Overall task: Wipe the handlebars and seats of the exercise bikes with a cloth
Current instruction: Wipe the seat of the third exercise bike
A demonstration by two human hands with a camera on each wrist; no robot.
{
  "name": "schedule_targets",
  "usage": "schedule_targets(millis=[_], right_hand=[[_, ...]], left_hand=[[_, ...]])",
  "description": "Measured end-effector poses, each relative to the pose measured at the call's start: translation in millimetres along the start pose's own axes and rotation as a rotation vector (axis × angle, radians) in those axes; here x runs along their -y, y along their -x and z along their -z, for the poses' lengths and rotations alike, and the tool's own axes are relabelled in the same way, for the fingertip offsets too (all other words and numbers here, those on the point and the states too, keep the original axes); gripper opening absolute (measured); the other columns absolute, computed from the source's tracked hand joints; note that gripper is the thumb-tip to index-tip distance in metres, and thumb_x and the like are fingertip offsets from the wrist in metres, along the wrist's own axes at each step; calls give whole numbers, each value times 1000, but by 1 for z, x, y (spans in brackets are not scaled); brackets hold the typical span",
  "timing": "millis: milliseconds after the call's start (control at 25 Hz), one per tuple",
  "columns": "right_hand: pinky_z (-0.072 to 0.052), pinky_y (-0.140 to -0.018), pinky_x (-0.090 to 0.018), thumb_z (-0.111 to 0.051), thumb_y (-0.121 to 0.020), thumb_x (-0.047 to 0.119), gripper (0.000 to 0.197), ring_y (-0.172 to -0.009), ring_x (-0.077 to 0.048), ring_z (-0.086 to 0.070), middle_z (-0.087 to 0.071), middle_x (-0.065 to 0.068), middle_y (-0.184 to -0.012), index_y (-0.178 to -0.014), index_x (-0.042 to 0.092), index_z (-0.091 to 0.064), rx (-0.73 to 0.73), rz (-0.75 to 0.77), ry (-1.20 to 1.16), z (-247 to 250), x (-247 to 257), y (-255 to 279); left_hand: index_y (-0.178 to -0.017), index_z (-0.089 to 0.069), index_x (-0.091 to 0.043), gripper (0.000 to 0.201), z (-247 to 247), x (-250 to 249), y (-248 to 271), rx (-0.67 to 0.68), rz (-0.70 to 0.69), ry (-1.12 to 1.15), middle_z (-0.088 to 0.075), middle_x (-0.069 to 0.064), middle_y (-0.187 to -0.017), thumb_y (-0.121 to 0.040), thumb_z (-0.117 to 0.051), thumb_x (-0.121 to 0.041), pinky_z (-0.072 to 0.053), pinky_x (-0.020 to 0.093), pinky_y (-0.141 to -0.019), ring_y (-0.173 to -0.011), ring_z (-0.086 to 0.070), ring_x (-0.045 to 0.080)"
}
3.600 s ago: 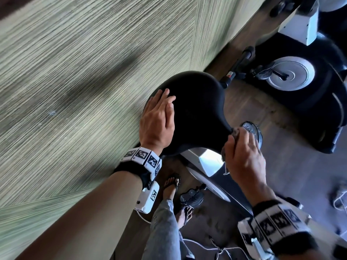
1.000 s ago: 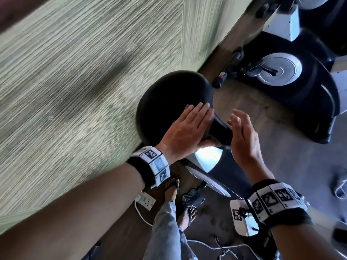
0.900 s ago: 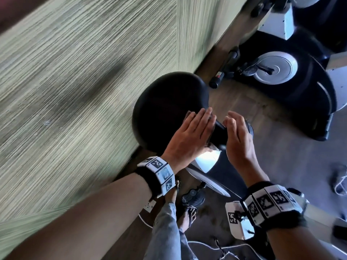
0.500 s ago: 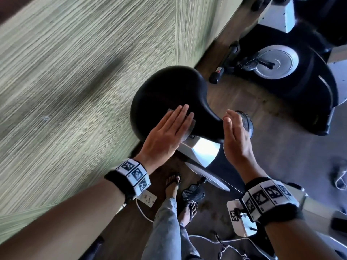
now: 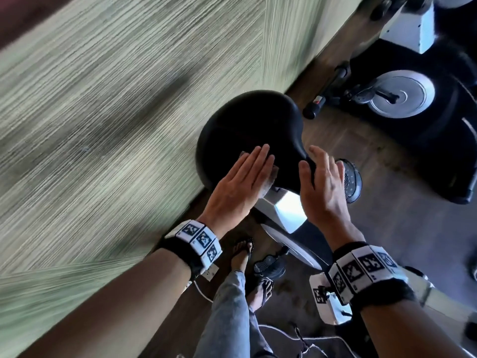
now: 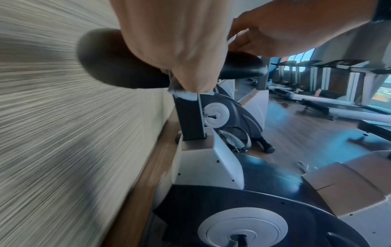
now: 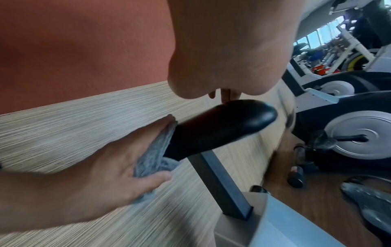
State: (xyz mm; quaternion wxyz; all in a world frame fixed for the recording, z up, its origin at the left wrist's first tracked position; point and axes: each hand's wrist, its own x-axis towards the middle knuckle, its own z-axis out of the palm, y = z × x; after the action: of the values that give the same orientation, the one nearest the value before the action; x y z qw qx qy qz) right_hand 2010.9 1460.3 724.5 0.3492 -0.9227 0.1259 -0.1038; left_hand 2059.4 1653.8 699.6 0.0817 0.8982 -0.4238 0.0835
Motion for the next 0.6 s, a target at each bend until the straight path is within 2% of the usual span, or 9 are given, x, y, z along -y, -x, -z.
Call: schedule_targets(millis=[120, 200, 240, 320, 360, 400, 520, 600], right_hand=[[-33, -112, -49, -37, -105, 35, 45, -120, -25, -53, -61, -12, -132, -137, 6, -52, 0, 110, 8, -12, 11, -22], [-35, -112, -48, -39, -105, 33, 45, -122, -26, -52, -61, -13, -133, -137, 5, -52, -1, 142, -15, -16, 15, -38], [-36, -112, -47, -40, -104, 33, 45, -124, -27, -53, -60, -13, -133, -137, 5, -53, 0, 143, -25, -17, 15, -46], [-37, -112, -48, -39, -103, 36, 47, -125, -30, -53, -60, -14, -134, -136, 6, -53, 20, 131, -28, -18, 12, -58], [-37, -112, -48, -37, -103, 38, 48, -126, -31, -53, -59, -13, -135, -136, 7, -54, 34, 129, -16, -20, 12, -60], [-37, -113, -47, -36, -103, 39, 49, -127, -31, -53, -57, -13, -138, -136, 8, -54, 44, 129, 7, -23, 11, -60], [-36, -115, -47, -41, -105, 36, 44, -132, -32, -47, -48, -12, -148, -138, 9, -54, 58, 170, 147, -30, 13, -51], [-37, -115, -47, -42, -106, 37, 44, -134, -33, -45, -45, -15, -149, -139, 8, -51, 61, 177, 195, -33, 14, -48]], left_hand=[[-155, -31, 5, 56, 7, 21, 30, 2, -42, 34, -22, 24, -165, -102, -50, 2, -27, 47, -124, -155, -21, 32], [-155, -33, 3, 73, 16, 46, 39, 70, -90, 171, -23, 20, -166, -90, -64, 9, -27, 45, -125, -155, -21, 28], [-155, -35, 1, 79, 22, 59, 40, 87, -41, 256, -25, 17, -165, -84, -70, 10, -30, 44, -124, -155, -24, 26], [-157, -34, -5, 86, 35, 77, 36, 96, 214, 431, -24, 9, -167, -82, -76, 4, -40, 40, -118, -153, -28, 22], [-159, -30, -8, 85, 40, 80, 30, 103, 325, 469, -21, 7, -168, -87, -75, -3, -42, 41, -117, -154, -26, 19], [-160, -26, -9, 81, 40, 77, 21, 120, 382, 463, -17, 6, -170, -93, -71, -16, -38, 43, -119, -155, -20, 19], [-161, -16, -4, 88, 30, 46, 1, 139, 461, 242, -8, 13, -170, -98, -44, -58, -10, 42, -129, -158, -2, 23], [-160, -18, 1, 87, 22, 33, -7, 74, 510, 159, -10, 18, -169, -101, -31, -63, -6, 41, -129, -158, -4, 28]])
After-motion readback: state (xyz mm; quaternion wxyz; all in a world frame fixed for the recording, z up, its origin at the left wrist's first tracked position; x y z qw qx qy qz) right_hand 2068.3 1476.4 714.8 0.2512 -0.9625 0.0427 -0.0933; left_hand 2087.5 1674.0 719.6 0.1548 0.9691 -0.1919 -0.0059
